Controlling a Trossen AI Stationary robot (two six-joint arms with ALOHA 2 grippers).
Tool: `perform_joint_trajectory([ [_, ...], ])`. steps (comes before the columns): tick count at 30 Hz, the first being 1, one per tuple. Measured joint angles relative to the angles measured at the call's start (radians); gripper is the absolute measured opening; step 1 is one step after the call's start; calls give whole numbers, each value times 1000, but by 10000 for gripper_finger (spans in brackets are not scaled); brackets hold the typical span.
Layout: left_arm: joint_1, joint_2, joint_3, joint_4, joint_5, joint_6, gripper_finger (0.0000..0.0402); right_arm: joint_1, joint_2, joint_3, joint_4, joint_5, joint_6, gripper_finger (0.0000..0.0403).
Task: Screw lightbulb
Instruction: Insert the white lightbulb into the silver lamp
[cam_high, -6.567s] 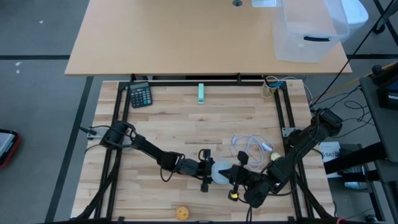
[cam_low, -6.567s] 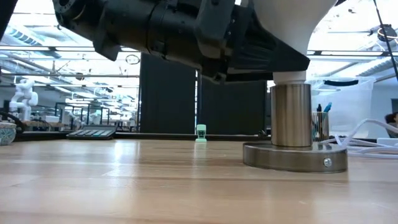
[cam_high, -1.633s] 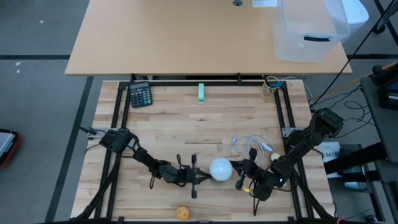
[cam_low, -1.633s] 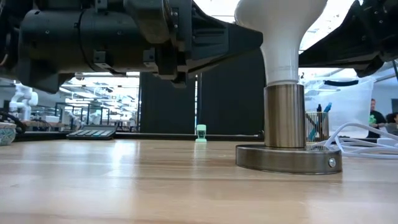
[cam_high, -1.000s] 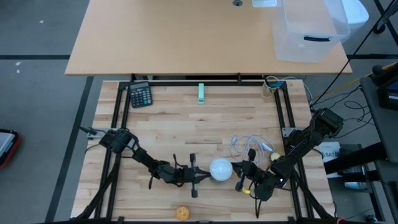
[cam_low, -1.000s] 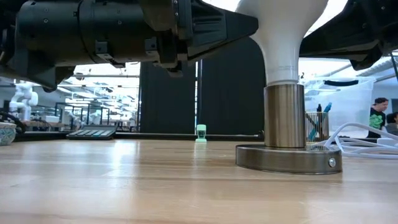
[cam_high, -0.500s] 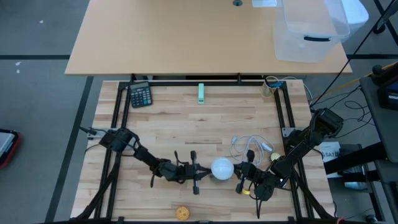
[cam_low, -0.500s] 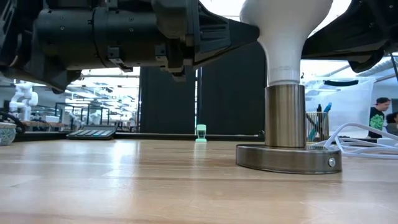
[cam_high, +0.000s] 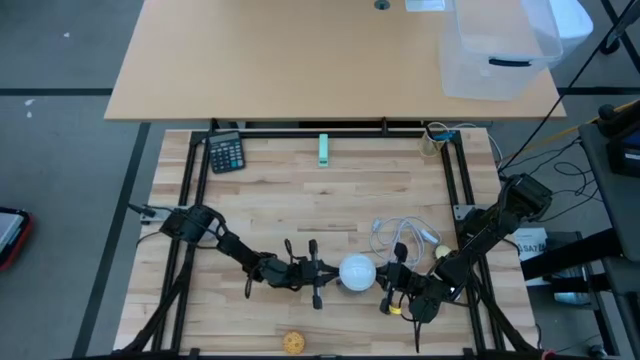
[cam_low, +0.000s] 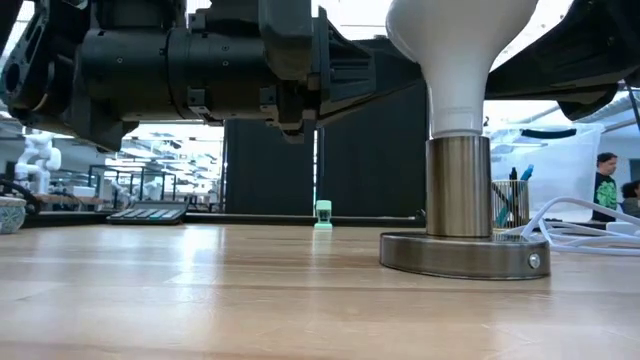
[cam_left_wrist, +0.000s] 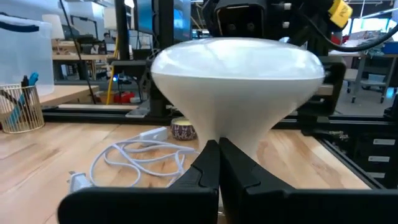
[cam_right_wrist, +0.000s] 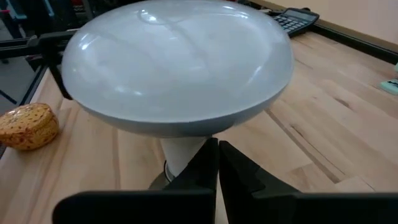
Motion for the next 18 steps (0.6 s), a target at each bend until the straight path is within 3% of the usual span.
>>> perform_joint_trajectory([
  [18,17,0,-2,-52,-21,-42,0,15,0,0,-5,-53,2,2],
])
